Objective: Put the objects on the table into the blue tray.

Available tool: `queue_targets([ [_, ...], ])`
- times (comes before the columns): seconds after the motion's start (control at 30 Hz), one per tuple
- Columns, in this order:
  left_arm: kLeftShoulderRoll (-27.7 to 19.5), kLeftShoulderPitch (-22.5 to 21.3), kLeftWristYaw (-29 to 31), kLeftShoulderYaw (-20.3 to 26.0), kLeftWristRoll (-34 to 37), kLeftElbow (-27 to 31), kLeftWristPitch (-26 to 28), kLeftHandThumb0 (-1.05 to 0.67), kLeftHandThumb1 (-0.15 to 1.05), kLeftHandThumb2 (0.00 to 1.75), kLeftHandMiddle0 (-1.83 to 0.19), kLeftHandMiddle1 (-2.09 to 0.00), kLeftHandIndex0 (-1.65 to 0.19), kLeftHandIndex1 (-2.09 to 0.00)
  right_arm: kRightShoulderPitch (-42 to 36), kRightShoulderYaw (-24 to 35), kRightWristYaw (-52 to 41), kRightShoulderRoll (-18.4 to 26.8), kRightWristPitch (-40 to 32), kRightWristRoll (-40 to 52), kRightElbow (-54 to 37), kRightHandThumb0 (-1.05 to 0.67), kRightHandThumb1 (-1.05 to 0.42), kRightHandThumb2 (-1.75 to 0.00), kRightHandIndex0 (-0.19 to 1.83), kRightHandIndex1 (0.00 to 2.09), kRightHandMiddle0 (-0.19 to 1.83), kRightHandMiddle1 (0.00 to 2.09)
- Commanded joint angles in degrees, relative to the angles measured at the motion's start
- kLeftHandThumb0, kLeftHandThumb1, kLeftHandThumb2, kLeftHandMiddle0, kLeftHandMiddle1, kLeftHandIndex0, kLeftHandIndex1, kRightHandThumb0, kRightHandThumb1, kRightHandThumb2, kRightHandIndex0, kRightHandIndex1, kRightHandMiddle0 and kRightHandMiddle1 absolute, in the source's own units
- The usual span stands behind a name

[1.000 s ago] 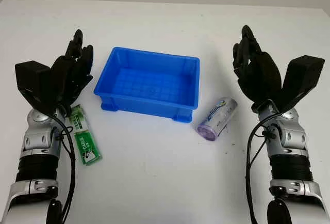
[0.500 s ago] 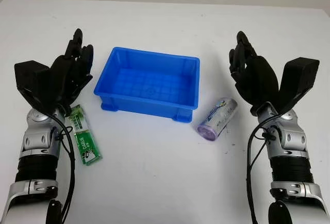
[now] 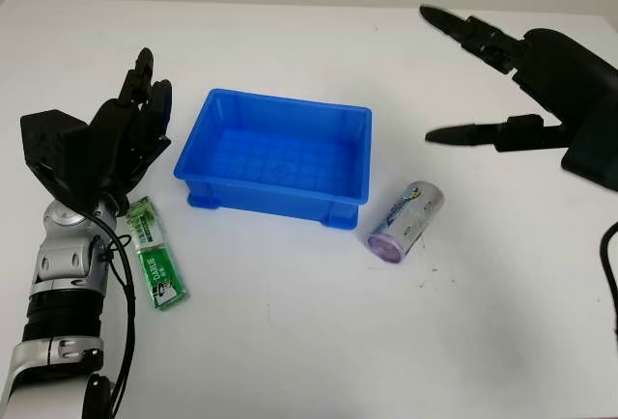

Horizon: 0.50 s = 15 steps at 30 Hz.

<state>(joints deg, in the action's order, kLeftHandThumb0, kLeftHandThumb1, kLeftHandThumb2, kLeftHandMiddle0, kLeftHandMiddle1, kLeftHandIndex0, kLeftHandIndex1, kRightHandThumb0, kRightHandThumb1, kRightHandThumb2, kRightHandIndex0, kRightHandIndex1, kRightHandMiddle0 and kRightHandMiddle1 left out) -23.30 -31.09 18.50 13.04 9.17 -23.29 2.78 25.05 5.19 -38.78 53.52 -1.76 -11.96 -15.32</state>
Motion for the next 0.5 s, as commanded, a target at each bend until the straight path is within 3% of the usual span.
queue_targets([
  [0.0, -0.72, -0.33, 0.28, -0.5, -0.41, 0.21, 0.12, -0.74, 1.05, 0.62, 0.19, 0.0, 0.19, 0.0, -1.04, -0.4, -2.51, 3.68, 3.43, -0.94, -1.99, -0.63, -0.78, -0.05, 0.23, 0.09, 0.28, 0.06],
  [0.47, -0.73, -0.55, 0.11, -1.22, -0.82, 0.83, 1.11, -0.75, 1.05, 0.63, 0.19, 0.0, 0.19, 0.0, -2.16, 0.19, -7.51, 7.99, 15.62, -2.9, -3.77, -0.56, -0.79, -0.06, 0.39, 0.11, 0.45, 0.08],
])
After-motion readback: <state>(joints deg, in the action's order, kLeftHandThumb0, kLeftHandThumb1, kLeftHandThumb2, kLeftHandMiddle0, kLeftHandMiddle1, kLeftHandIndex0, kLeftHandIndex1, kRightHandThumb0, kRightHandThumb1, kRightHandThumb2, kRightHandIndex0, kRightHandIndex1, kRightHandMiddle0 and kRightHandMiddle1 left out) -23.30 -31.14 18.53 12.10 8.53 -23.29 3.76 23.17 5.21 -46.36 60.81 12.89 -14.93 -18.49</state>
